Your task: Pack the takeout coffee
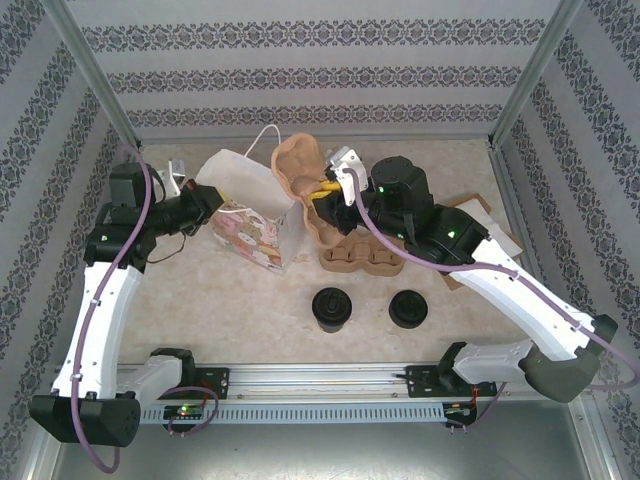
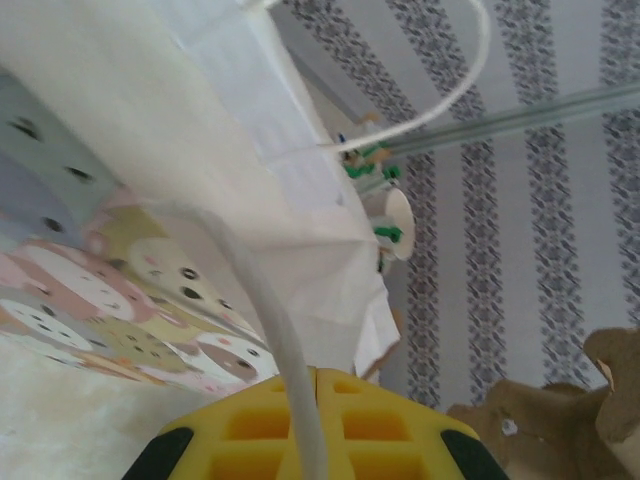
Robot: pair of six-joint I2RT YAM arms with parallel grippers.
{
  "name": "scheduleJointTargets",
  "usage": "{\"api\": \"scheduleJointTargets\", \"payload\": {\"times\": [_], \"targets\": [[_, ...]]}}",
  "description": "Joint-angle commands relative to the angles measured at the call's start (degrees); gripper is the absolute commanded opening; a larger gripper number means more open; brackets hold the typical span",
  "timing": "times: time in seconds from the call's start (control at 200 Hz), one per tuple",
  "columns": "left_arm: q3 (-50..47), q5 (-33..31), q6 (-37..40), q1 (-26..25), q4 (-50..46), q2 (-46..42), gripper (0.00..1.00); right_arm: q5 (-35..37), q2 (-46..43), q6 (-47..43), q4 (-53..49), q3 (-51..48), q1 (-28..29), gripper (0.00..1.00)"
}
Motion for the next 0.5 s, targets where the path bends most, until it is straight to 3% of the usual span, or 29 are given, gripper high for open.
{"api": "scheduleJointTargets", "payload": {"times": [0.0, 0.29, 0.495], "targets": [[-0.94, 8.15, -1.71, 0.47, 4.93, -1.61, 0.00, 2.28, -0.20, 2.05, -0.42, 2.44, 1.47, 0.23], [-7.24, 19.15, -8.92, 0.47, 17.61, -5.15, 0.00, 5.14, 0.71, 0.39, -0.97, 4.90, 5.38, 0.23], [-12.53, 20.23, -12.41, 0.38, 21.75, -7.53, 0.00, 8.75, 2.73, 1.08, -0.86, 7.09, 7.01, 0.21]]}}
